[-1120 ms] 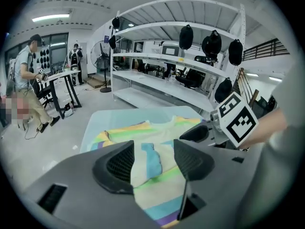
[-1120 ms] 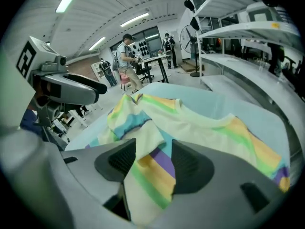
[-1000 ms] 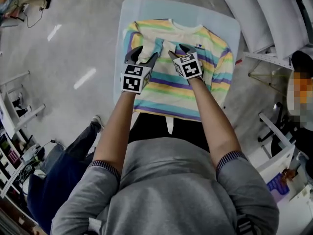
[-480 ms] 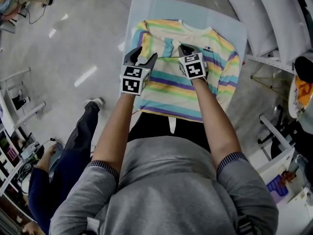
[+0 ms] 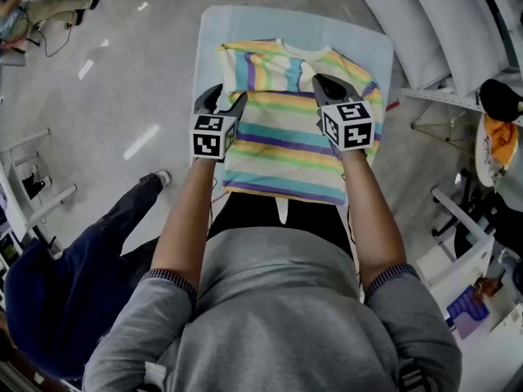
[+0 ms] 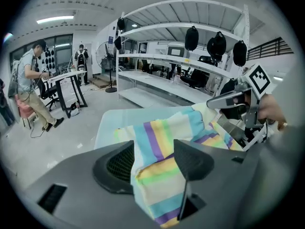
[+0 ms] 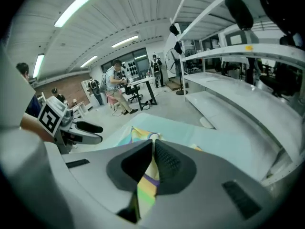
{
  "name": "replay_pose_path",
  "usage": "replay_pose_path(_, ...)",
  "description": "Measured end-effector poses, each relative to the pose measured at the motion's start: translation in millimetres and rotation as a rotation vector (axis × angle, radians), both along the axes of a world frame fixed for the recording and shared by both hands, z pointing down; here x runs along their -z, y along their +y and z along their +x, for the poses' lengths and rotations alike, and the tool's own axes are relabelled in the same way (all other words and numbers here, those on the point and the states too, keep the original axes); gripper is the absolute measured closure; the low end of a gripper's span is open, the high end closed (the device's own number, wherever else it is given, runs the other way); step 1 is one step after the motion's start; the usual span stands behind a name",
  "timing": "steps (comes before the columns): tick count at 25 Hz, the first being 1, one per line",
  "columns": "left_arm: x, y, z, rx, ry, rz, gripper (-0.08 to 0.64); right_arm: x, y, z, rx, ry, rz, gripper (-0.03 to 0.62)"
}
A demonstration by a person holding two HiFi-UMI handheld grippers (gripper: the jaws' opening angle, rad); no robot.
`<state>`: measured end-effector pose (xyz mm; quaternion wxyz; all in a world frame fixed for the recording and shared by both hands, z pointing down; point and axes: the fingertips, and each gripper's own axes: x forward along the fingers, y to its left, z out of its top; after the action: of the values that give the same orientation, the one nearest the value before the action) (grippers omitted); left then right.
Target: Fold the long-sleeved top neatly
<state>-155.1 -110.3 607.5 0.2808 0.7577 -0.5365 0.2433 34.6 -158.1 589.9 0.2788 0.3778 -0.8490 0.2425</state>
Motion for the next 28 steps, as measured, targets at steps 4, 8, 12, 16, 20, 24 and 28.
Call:
replay_pose_path(4,-5.4,-4.4,31.9,-0.037,-0.02,0.003,0.273,-6.6,-5.0,52.4,-0.052,0.01,-0.019,0.569)
replay_pose_path(8,-7.0,-0.2,52.7,-0.07,-0.032,0.0,0.273,-41.5,-0.9,88.3,-0.09,0.049,-0.081,0.563)
replay_pose_path(12,-2.2,0.9,65.8,-0.097,-0.038,0.01,0.273,-70.2,3.1,114.7,-0.108,0.111,-0.129,0.437)
replay_pose_path(16,1.8,1.2,82.9,-0.132,-0.033,0.015,0.273,-71.4,11.2,145.7,-0.151,0.118,-0.141,0.409)
replay_pose_path(20,8.2,4.0,110.5,-0.188,-0.02,0.029,0.273,-63.3,26.4,187.9,-0.214,0.123,-0.137,0.405)
replay_pose_path(24,22.0,8.6,149.0,-0.267,0.017,0.046,0.273,-52.0,46.8,230.6,-0.275,0.137,-0.126,0.4)
replay_pose_path(28,33.8,20.4,184.8,-0.371,0.054,0.071,0.273,-44.6,77.1,256.7,-0.343,0.147,-0.129,0.399)
